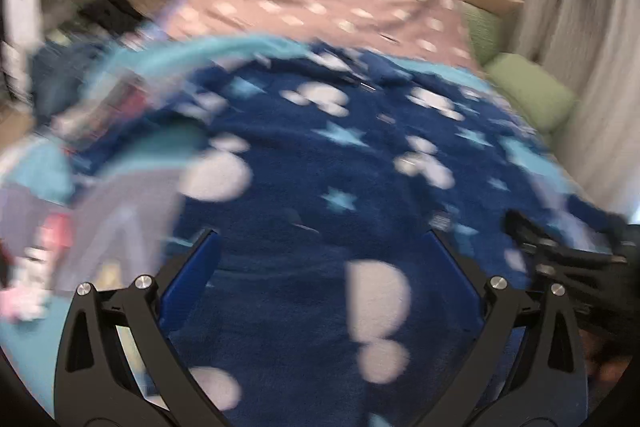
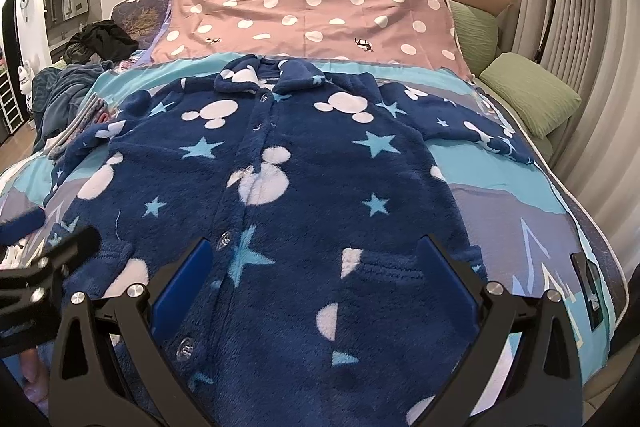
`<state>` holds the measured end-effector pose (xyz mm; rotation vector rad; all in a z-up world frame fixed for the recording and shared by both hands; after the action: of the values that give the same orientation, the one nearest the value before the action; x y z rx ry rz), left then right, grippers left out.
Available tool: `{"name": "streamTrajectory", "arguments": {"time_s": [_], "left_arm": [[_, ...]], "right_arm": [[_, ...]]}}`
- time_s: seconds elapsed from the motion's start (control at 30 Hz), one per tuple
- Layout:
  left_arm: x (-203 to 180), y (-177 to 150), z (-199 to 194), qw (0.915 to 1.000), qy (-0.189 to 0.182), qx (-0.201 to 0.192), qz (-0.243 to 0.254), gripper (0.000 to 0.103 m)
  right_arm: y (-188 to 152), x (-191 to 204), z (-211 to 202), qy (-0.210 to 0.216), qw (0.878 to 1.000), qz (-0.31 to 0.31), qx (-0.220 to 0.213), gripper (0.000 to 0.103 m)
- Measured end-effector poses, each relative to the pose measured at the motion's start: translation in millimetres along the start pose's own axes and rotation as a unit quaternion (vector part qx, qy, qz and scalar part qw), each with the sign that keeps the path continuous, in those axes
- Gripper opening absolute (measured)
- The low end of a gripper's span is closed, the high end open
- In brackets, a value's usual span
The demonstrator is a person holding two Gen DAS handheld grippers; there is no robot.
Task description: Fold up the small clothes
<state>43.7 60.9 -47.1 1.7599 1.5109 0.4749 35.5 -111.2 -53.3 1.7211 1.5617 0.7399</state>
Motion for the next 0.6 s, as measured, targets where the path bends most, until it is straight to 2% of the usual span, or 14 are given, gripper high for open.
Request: {"name": "streamTrajectory", "arguments": {"time_s": [0.03,0.07,0.13,0.2,0.27,0.33,0.4,0.5,0.57,0.6], "left_arm": [[6,2,2,0.9985,-0.048,0.012,-0.022,0.101],[12,4,1,0.9964,-0.073,0.012,-0.04,0.101],[25,8,-1,0.9944,-0.082,-0.006,-0.066,0.101],[38,14,-4,0.9958,-0.05,-0.027,-0.073,0.101],[59,23,-6,0.9964,-0.002,-0.039,-0.075,0.101],[89,32,-9,0.9939,0.021,-0.036,-0.102,0.101],[121,40,-10,0.9889,0.022,-0.039,-0.142,0.101],[186,46,-6,0.972,0.027,-0.031,-0.232,0.101],[240,40,3,0.9481,0.019,-0.018,-0.317,0.1],[257,37,7,0.9391,0.016,-0.015,-0.343,0.097]], "right_arm": [[1,-1,1,-0.001,1.0,-0.001,0.0,0.102],[1,-1,1,-0.002,1.0,-0.001,0.0,0.102],[4,-5,1,-0.007,1.0,-0.001,-0.001,0.102],[6,-8,2,-0.01,1.0,-0.001,0.0,0.102],[11,-12,3,-0.014,1.0,-0.001,0.0,0.102],[16,-13,4,-0.02,1.0,-0.006,-0.003,0.102],[20,-12,5,-0.028,1.0,-0.013,-0.007,0.102],[25,-11,9,-0.035,0.999,-0.026,-0.01,0.102],[28,-10,13,-0.038,0.999,-0.032,-0.009,0.102],[29,-9,14,-0.039,0.999,-0.034,-0.009,0.102]]}}
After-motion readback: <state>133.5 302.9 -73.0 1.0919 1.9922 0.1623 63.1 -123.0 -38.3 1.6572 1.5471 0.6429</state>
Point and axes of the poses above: each gripper's, at about its wrist camera, not at the fingertips, and z roughly the way its jaws point, x to its left, y to its top, the point moved 1 cm from there along z, roughly the way its jaws point, and after that the axes turned 3 degrees about -x, right-handed, at the moved point
